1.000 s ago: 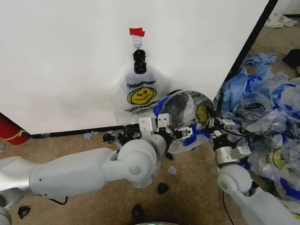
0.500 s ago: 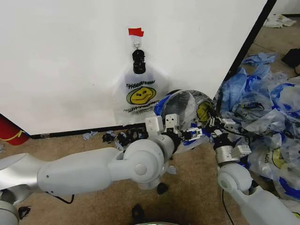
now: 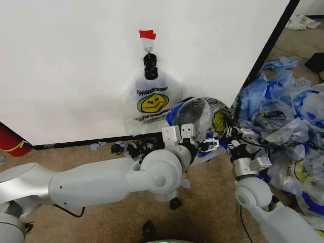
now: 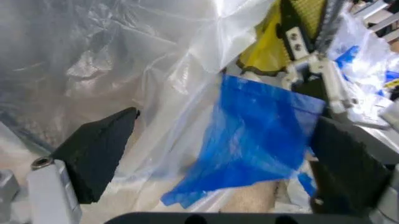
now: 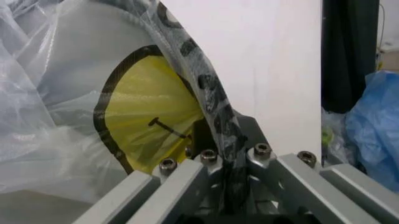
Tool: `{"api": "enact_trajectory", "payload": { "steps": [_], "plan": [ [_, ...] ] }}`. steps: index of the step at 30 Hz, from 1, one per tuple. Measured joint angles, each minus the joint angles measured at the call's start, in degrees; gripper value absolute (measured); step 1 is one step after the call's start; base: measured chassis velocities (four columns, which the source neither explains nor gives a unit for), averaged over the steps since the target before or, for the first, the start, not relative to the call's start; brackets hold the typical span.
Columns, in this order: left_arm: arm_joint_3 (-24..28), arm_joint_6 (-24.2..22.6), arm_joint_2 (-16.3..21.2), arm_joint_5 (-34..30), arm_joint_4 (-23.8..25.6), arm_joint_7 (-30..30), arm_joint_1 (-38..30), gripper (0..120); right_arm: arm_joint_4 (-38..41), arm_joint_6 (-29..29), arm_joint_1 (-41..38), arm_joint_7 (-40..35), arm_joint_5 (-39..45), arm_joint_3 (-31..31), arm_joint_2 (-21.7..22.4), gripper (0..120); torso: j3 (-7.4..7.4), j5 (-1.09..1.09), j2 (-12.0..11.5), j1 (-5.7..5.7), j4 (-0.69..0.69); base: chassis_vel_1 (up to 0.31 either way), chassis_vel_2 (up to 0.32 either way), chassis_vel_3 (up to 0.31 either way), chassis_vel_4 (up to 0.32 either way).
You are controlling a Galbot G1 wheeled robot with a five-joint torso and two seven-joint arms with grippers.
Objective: Pick up the garbage bag from the wall and place it over the trash bin.
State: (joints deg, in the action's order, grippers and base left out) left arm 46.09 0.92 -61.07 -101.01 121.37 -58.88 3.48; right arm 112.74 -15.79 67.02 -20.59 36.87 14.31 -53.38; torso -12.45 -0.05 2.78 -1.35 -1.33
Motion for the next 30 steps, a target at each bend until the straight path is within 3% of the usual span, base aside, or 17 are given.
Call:
{"api": "enact_trajectory", "payload": {
  "steps": [7, 25, 30],
  "plan": [
    [1.2, 0.2, -0.5, 2.2, -1.8, -4.5, 0.1, 100, 0.3, -0.2, 0.2, 0.0, -0.1, 0.1, 0.1, 0, 0.00, 0.00, 0.0, 0.00, -0.01, 0.000, 0.000, 0.000, 0.000],
    [1.1, 0.8, 0.3, 2.1, -0.7, -5.3, 0.3, 38, -0.6, -0.3, -0.7, -0.1, 0.1, 0.0, 0.0, 0, 0.00, -0.01, 0.0, 0.00, -0.04, 0.000, 0.000, 0.000, 0.000],
    [0.8, 1.1, 0.3, 1.7, -0.1, -5.1, 0.3, 16, -1.3, -0.2, -1.4, -0.4, 0.3, 0.0, 0.0, 0, 0.00, -0.01, 0.0, 0.01, -0.05, 0.000, 0.000, 0.000, 0.000]
  ]
}}
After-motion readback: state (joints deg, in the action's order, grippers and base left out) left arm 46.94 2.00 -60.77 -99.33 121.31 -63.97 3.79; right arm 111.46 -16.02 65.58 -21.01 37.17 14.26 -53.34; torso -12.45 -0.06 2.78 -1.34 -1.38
